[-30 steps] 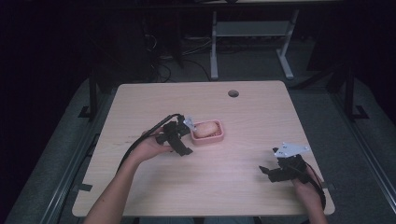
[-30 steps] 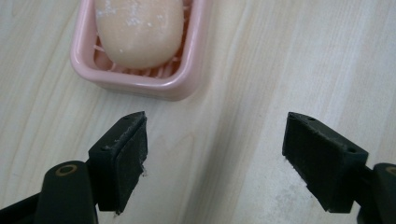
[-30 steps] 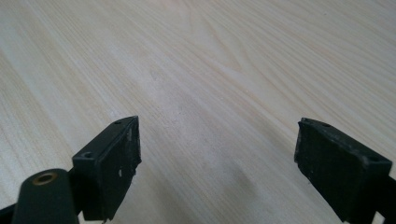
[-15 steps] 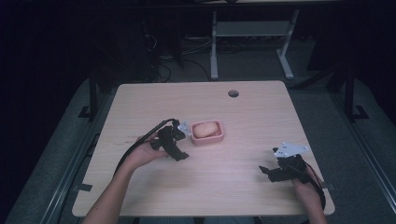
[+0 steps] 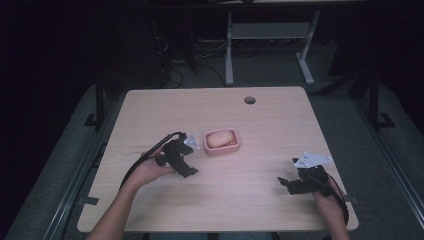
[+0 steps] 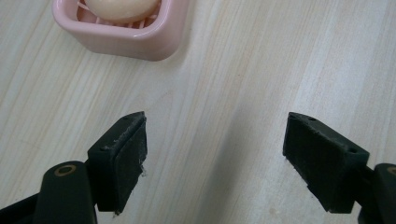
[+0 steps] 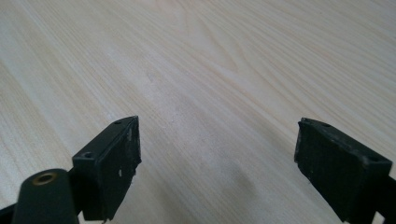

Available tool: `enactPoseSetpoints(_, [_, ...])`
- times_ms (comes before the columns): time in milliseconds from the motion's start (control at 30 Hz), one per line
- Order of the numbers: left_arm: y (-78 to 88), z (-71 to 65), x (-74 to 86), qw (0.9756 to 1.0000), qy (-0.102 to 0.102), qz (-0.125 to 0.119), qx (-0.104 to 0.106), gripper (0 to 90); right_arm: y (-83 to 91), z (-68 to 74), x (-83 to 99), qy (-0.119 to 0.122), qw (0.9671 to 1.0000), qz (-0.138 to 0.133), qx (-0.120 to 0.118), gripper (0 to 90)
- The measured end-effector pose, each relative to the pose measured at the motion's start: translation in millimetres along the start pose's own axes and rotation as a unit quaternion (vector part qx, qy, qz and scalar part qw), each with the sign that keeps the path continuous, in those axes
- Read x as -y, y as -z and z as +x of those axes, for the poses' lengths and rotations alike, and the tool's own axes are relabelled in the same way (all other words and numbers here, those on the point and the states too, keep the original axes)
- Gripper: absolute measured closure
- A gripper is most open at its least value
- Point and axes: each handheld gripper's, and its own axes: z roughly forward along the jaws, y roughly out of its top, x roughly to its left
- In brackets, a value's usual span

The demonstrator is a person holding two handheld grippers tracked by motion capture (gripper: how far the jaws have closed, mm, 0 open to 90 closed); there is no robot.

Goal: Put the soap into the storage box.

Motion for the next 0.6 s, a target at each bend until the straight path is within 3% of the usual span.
enactPoseSetpoints(200, [3.6,-3.4,4.6,1.0000,-0.003,-0.005,-0.003,21.8,-0.8,-0.1,0.0,-0.007,1.0000,0.000,-0.001,13.9])
enactPoseSetpoints(600, [9.5,-15.0,31.0,0.9998,0.006,-0.016,-0.012,21.7,-2.7,0.1,0.8,-0.011,0.9999,0.003,0.000,14.0])
